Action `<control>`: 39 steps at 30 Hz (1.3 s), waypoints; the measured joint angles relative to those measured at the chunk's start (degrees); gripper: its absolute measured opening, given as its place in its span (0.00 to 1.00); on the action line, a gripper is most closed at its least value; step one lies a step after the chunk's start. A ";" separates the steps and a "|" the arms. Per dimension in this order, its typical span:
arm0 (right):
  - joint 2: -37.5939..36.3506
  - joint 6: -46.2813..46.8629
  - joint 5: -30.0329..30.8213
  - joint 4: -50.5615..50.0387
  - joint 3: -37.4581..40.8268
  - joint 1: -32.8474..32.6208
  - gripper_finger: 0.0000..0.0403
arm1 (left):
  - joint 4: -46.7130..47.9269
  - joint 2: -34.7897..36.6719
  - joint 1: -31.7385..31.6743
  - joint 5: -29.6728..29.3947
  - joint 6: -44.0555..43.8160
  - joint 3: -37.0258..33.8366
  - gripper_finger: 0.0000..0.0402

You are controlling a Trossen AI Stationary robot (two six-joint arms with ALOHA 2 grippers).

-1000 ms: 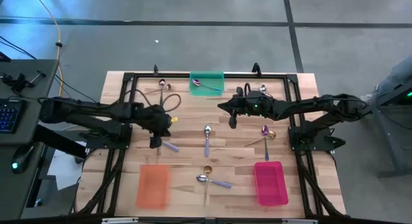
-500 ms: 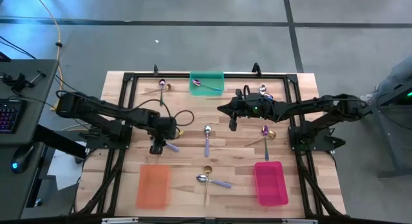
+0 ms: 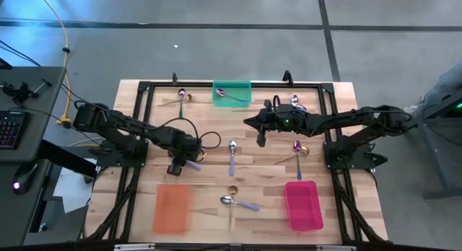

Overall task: Sort silverware by color (type)
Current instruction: Put the purple spoon into the orange bin

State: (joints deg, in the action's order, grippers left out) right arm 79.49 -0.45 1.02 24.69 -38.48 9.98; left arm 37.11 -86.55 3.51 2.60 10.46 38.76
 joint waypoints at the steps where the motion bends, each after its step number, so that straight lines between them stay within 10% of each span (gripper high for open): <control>1: 0.01 0.00 0.00 0.00 0.00 0.00 0.00 | 0.06 0.13 0.00 -0.41 0.67 0.11 0.20; 17: 0.01 -1.05 0.02 -0.38 0.00 0.00 0.00 | 15.68 0.14 4.39 -2.23 10.23 18.16 0.07; 27: 0.01 -0.94 0.02 -0.48 0.00 0.00 0.00 | 29.47 0.17 24.68 0.08 15.01 29.53 0.07; 39: 0.01 0.59 0.04 -1.28 -0.02 0.00 0.00 | 25.68 -7.23 43.57 -2.90 -0.87 36.21 0.07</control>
State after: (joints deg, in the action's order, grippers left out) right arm 79.50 0.14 1.06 23.41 -38.50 9.98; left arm 62.79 -93.78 47.08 -0.30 9.58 74.97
